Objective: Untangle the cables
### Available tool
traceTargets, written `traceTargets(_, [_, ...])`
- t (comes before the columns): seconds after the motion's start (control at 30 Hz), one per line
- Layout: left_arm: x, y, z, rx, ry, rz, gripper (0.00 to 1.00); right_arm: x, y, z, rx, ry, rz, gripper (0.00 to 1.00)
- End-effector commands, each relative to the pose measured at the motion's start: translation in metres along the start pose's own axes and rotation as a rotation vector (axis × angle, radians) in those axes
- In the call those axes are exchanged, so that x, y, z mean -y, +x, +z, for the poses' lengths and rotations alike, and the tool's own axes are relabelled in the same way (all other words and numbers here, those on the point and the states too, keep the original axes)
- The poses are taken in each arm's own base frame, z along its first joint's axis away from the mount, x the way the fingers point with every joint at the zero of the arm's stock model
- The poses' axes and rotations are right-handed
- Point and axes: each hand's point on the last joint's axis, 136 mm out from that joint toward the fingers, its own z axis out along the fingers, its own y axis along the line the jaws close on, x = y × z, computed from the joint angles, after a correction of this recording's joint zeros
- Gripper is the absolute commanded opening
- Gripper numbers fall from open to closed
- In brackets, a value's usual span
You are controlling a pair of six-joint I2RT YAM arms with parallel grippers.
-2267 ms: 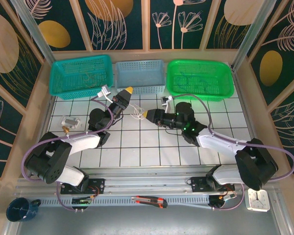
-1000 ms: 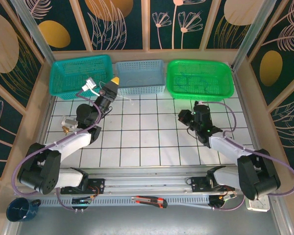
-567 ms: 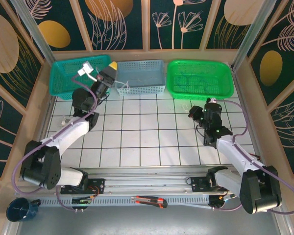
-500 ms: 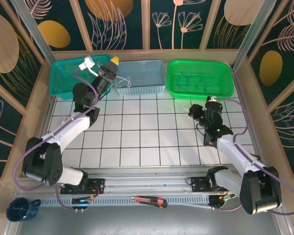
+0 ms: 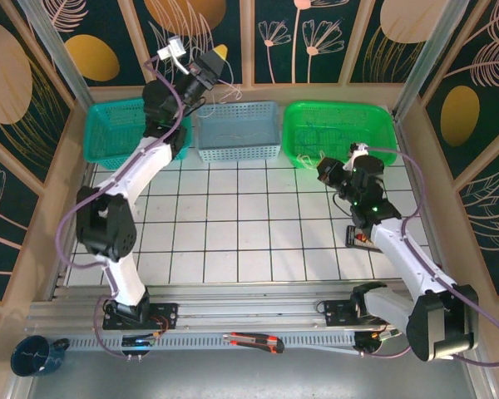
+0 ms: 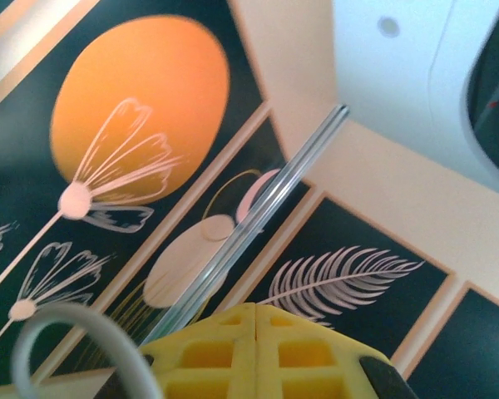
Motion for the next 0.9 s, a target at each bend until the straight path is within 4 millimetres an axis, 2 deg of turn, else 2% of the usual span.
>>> traceTargets(0.0, [-0.052, 0.03, 0.009, -0.079, -0.067, -0.02, 0.0, -0.029, -0.026, 0.004, 0.04, -0.08, -0.044, 0.0])
traceTargets(0.2, [-0.148, 0.076, 0.008, -0.17, -0.249, 0.017, 0.01, -0.06, -0.057, 0.031, 0.064, -0.158, -0.09, 0.0])
traceTargets(0.27, [-0.178, 0.086, 0.004, -0.202, -0.328, 0.033, 0.22, -0.068, -0.064, 0.045, 0.065, -0.185, -0.106, 0.0])
traceTargets(0.33, [-0.2, 0.091, 0.001, -0.235, -0.386, 0.053, 0.48, -0.075, -0.068, 0.062, 0.054, -0.216, -0.119, 0.0])
traceTargets(0.37, [-0.21, 0.093, 0.0, -0.253, -0.426, 0.062, 0.67, -0.079, -0.07, 0.071, 0.049, -0.232, -0.125, 0.0])
traceTargets(0.43, [-0.223, 0.094, -0.001, -0.295, -0.49, 0.083, 0.98, -0.084, -0.071, 0.091, 0.036, -0.257, -0.141, 0.0])
traceTargets(0.57, [-0.233, 0.093, -0.007, -0.386, -0.611, 0.129, 0.99, -0.096, -0.067, 0.131, 0.007, -0.302, -0.162, 0.0])
traceTargets(0.73, [-0.25, 0.08, -0.027, -0.506, -0.858, 0.223, 0.99, -0.109, -0.053, 0.179, -0.036, -0.325, -0.186, 0.0])
traceTargets(0.87, [-0.255, 0.073, -0.039, -0.555, -0.943, 0.296, 0.99, -0.116, -0.039, 0.213, -0.061, -0.319, -0.215, 0.0])
